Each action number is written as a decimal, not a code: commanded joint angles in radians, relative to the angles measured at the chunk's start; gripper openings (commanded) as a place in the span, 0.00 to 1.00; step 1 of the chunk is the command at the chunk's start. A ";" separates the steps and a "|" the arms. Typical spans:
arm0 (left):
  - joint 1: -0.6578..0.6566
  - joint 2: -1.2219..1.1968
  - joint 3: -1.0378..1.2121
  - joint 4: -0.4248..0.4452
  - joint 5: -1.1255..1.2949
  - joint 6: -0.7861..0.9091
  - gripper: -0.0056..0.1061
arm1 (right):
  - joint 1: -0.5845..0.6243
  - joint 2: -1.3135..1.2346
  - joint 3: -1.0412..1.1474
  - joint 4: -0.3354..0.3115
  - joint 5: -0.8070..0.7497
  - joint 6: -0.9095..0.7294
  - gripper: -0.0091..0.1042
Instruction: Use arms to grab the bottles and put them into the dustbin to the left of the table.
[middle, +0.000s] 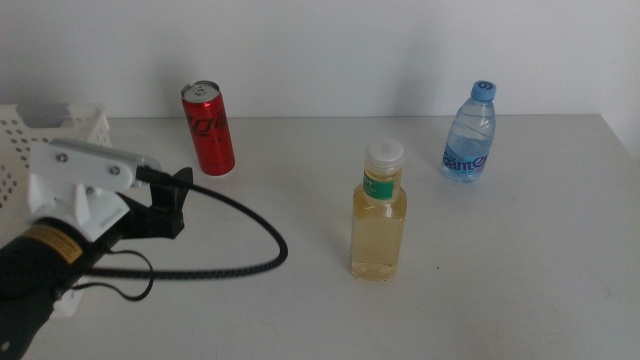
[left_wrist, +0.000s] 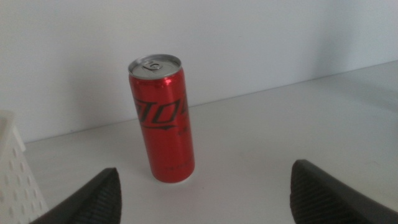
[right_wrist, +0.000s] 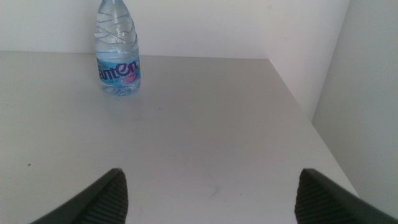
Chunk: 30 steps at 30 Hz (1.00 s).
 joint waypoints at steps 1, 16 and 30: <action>-0.007 0.023 -0.104 -0.053 0.008 0.014 0.87 | -0.004 -0.021 -0.010 -0.005 -0.073 -0.012 0.70; 0.015 0.392 -0.472 -0.077 0.017 0.013 0.87 | -0.004 -0.021 -0.010 -0.005 -0.073 -0.012 0.70; 0.039 0.662 -0.735 -0.072 0.005 0.009 0.87 | -0.004 -0.021 -0.010 -0.005 -0.073 -0.012 0.70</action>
